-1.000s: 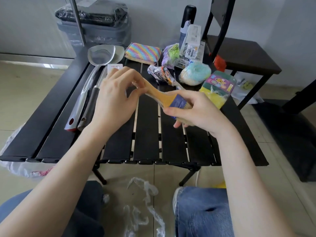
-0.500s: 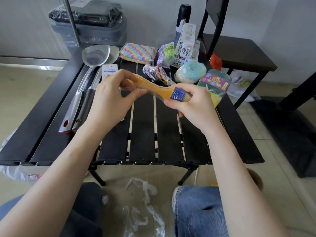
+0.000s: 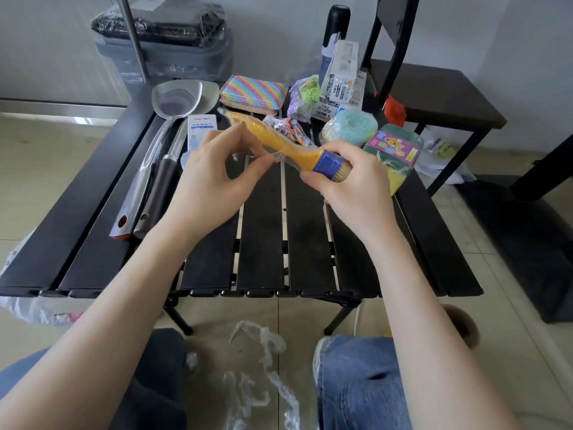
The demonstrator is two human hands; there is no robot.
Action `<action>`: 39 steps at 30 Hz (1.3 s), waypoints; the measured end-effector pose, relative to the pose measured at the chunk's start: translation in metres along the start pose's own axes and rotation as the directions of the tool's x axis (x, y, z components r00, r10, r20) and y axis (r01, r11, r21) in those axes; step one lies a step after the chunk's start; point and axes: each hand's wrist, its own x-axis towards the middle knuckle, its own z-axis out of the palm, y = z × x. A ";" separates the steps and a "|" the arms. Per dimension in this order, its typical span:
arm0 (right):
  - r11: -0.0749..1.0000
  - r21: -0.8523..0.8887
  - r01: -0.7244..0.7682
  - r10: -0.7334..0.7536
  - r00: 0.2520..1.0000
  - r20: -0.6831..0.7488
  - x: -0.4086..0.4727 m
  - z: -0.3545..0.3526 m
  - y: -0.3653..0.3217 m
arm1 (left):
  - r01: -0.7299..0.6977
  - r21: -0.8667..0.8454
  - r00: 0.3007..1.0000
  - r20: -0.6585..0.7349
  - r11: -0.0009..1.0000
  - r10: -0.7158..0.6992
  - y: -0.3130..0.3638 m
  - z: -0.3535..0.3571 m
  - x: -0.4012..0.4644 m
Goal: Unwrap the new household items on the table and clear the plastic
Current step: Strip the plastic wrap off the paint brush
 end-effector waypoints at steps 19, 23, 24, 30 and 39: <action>0.998 0.065 0.005 -0.008 0.999 0.050 -0.003 0.013 -0.004 | 0.035 -0.059 0.999 -0.022 0.998 -0.036 0.008 0.018 -0.003; 0.940 0.216 -0.263 0.157 0.899 0.408 -0.001 0.007 -0.013 | 0.064 -0.137 0.997 -0.036 0.988 -0.069 0.005 0.013 0.000; 0.908 0.249 -0.336 0.179 0.851 0.494 0.001 0.003 -0.014 | 0.076 -0.204 0.996 -0.030 0.976 -0.083 0.005 0.011 0.000; 0.780 0.440 -0.445 0.204 0.846 0.493 0.003 -0.007 -0.018 | 0.051 -0.448 0.996 0.082 0.893 -0.016 0.009 0.008 -0.004; 0.514 0.615 -0.598 0.362 0.801 0.477 0.001 0.000 -0.021 | -0.052 -0.235 0.994 0.079 0.971 0.073 0.012 0.017 -0.006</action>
